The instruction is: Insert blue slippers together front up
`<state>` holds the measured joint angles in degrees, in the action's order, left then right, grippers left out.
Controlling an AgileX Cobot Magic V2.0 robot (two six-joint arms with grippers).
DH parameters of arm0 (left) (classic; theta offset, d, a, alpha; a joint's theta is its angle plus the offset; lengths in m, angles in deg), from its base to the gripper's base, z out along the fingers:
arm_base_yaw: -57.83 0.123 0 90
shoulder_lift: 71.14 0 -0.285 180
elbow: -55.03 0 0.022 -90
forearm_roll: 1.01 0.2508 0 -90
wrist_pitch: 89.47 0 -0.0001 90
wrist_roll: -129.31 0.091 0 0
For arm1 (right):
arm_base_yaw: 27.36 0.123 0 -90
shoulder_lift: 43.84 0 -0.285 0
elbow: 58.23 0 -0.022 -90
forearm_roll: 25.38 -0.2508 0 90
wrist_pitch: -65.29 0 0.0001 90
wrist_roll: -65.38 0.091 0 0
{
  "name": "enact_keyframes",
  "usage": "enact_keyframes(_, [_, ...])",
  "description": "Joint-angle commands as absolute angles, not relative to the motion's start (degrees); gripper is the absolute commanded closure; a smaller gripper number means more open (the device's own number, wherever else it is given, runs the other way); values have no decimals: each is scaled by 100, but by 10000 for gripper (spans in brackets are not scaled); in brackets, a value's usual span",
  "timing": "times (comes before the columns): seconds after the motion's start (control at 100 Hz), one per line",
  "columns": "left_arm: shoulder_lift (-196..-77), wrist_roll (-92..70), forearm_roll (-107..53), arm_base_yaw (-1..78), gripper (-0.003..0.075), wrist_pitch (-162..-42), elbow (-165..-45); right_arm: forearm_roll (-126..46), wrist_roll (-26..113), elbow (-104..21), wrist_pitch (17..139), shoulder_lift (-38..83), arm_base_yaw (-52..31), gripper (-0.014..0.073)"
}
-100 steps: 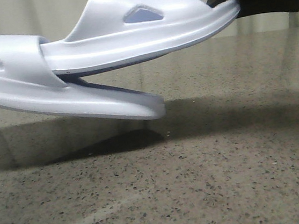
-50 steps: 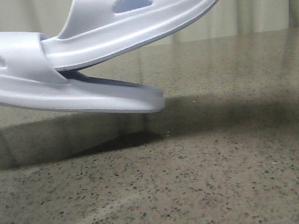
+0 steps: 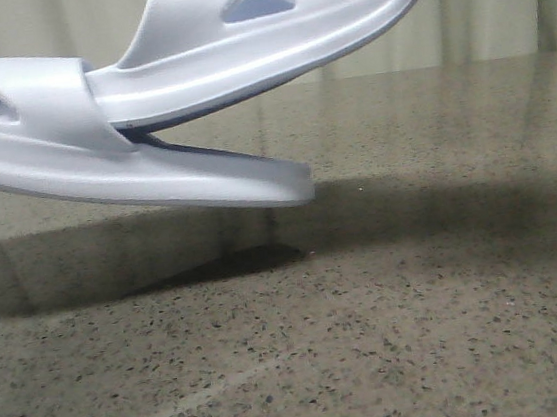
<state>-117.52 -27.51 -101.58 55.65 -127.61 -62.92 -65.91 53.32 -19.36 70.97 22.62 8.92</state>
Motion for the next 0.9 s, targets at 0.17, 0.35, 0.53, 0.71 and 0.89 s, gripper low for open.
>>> enact_keyframes(0.17, [-11778,-2748,-10754,5496,704,-13757,-6485,-6123,5196,-2148,7331,2127,751,143])
enact_keyframes(0.35, [-11778,-2662,-10754,5496,704,-13603,-6485,-5640,5196,-2148,7247,1660,427,143])
enact_keyframes(0.53, [-11778,-2662,-10743,5496,704,-13565,-6485,-5195,5196,-2148,6893,793,144,143])
enact_keyframes(0.71, [-11778,-2662,-10718,5496,704,-13553,-6485,-4715,5196,-2148,6564,-23,-14,143])
enact_keyframes(0.89, [-11788,-2662,-10709,5496,704,-13301,-6485,-4430,5196,-2148,6529,-395,-117,143])
